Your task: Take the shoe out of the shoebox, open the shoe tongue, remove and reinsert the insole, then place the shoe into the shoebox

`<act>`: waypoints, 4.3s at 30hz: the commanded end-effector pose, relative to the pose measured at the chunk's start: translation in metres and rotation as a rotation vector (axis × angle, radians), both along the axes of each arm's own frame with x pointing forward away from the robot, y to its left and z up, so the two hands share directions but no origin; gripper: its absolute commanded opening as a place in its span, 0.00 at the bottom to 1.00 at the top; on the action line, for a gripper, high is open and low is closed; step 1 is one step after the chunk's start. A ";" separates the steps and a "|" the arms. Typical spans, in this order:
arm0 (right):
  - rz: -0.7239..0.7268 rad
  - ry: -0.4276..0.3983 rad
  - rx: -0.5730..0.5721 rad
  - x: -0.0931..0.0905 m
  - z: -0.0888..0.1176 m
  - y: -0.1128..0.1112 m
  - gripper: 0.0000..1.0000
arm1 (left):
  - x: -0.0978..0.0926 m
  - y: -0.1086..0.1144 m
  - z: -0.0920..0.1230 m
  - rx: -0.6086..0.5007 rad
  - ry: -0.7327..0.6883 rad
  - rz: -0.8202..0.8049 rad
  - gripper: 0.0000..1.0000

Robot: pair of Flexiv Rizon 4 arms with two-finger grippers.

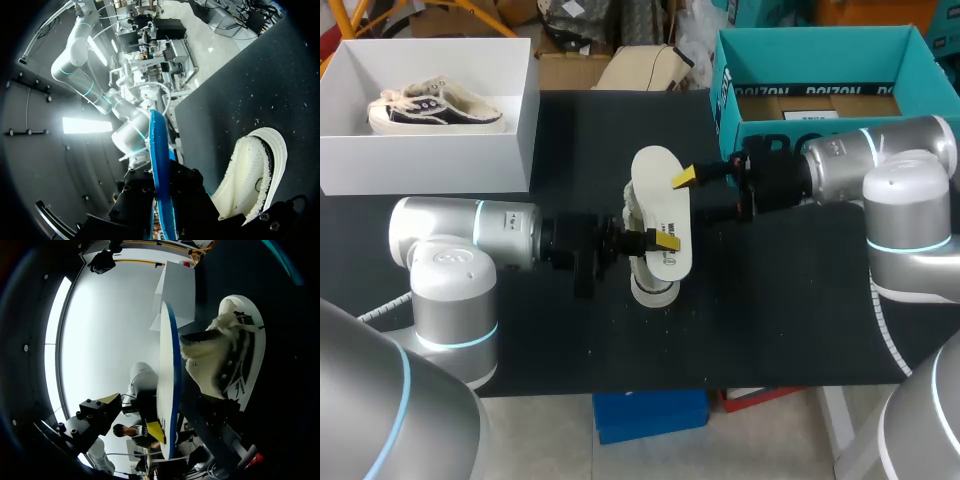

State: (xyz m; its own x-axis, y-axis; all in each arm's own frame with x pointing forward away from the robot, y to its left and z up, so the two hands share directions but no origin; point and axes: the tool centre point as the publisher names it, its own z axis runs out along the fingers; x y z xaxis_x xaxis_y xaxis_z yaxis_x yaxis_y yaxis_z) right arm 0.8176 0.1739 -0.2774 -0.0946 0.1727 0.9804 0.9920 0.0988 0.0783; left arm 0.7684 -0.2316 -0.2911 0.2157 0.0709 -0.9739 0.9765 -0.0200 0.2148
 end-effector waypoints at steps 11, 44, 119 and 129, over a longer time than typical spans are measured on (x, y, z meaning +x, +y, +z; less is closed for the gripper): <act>0.003 -0.002 0.009 0.009 -0.003 0.020 0.98 | -0.001 -0.001 0.000 0.002 -0.003 0.005 0.00; 0.033 0.003 0.010 0.010 -0.007 0.025 0.00 | -0.030 0.039 0.018 0.774 0.151 0.308 1.00; 0.033 0.003 0.010 0.010 -0.007 0.025 0.00 | -0.019 0.015 0.070 1.386 0.041 0.249 1.00; 0.033 0.003 0.010 0.010 -0.007 0.025 0.00 | 0.011 0.022 0.079 1.365 0.007 0.229 1.00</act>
